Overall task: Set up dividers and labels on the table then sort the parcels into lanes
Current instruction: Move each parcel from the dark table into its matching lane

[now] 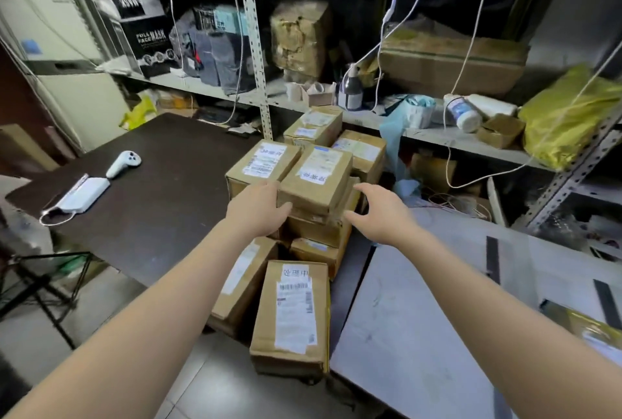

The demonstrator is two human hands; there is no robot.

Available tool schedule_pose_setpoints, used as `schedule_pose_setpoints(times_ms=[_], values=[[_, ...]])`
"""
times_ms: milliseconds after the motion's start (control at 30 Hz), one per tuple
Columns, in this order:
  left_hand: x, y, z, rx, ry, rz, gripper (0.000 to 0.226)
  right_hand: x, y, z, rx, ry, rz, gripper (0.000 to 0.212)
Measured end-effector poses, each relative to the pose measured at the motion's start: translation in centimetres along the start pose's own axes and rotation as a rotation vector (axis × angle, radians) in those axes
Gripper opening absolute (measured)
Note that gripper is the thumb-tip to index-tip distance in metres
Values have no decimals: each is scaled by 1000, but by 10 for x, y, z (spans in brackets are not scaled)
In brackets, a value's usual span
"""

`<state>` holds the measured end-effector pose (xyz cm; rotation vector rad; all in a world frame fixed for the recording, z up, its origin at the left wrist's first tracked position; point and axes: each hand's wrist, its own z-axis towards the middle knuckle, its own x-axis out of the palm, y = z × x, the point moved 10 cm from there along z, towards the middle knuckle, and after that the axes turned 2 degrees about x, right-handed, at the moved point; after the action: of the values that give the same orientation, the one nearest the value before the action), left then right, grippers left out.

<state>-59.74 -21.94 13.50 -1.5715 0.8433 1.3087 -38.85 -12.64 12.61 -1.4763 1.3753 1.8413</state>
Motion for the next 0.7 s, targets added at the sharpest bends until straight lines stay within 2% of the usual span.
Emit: schedule_pose_setpoints(times_ms=[133, 300, 433, 567, 700], values=[[11, 3, 45, -29, -27, -112, 45, 26, 2, 53, 74, 31, 217, 79], [27, -4, 83, -60, 18, -76, 44, 48, -2, 77, 188, 1, 497, 67], [30, -6, 91, -63, 14, -171, 43, 51, -5, 76, 256, -53, 620, 64], [26, -5, 85, -20, -38, -259, 59, 52, -2, 67, 286, -72, 712, 60], [18, -9, 69, 10, -33, -476, 50, 42, 3, 46, 294, -157, 767, 61]])
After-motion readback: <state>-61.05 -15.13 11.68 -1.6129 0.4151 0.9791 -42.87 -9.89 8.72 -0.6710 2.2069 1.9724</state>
